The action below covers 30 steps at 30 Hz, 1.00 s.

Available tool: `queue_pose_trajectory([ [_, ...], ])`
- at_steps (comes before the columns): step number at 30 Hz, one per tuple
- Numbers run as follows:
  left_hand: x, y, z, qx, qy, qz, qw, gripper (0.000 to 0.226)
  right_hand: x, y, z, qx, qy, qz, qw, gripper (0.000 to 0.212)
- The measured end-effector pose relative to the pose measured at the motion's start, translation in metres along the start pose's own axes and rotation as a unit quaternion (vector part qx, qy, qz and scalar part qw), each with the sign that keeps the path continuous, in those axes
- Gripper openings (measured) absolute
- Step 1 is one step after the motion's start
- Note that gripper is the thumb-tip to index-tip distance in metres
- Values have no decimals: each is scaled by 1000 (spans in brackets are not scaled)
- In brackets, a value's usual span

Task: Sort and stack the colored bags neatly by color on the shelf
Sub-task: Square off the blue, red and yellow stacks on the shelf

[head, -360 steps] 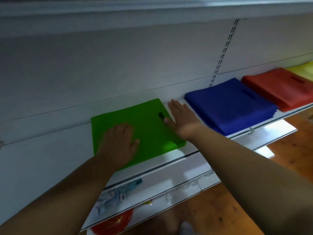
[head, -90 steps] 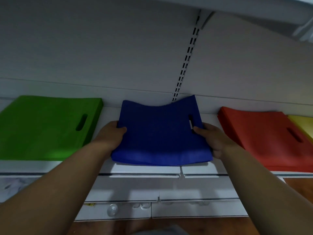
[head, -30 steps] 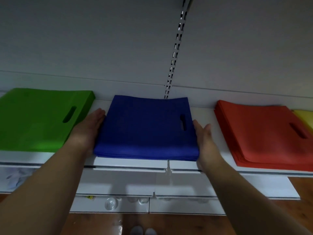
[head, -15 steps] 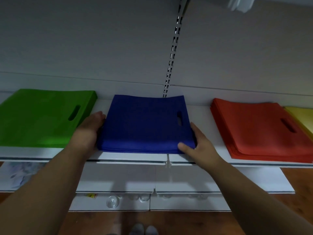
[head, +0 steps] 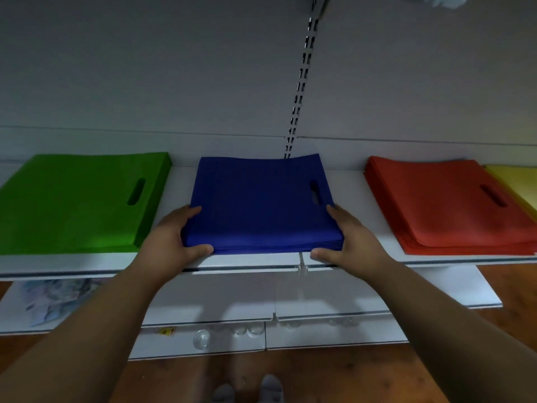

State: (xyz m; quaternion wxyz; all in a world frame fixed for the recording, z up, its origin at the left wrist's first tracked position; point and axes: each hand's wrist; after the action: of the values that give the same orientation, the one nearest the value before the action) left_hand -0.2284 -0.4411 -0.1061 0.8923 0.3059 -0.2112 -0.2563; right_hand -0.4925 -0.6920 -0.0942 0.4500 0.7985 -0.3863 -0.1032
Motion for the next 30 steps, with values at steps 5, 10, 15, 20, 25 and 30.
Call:
queue_pose_trajectory([
  [5,6,-1,-9,36,-39,-10,999,83,2,-1,0,-34,-20,6,999,94],
  [10,9,-1,-16,32,-45,-18,998,76,0,-2,-9,-54,-18,32,998,90],
  [15,6,-1,-13,39,-51,-16,998,65,-6,-10,-19,-95,2,42,995,87],
  [20,2,2,-3,59,-21,-28,998,70,-6,-12,-13,-107,34,42,993,88],
  [25,-6,1,6,80,27,-25,996,86,-2,-12,0,-77,48,34,995,88],
  [30,-16,-9,14,96,42,38,994,83,-1,-11,6,-37,40,35,998,87],
])
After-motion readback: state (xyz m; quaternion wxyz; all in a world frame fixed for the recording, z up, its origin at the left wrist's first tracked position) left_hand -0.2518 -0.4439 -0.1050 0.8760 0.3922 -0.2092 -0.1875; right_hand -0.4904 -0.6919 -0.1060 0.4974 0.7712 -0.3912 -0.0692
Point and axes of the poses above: each hand's wrist, its own x-axis towards the middle knuckle, its own y-axis out of the back of the hand, z = x × y, and after that the axes turned 14 degrees about z, right-handed
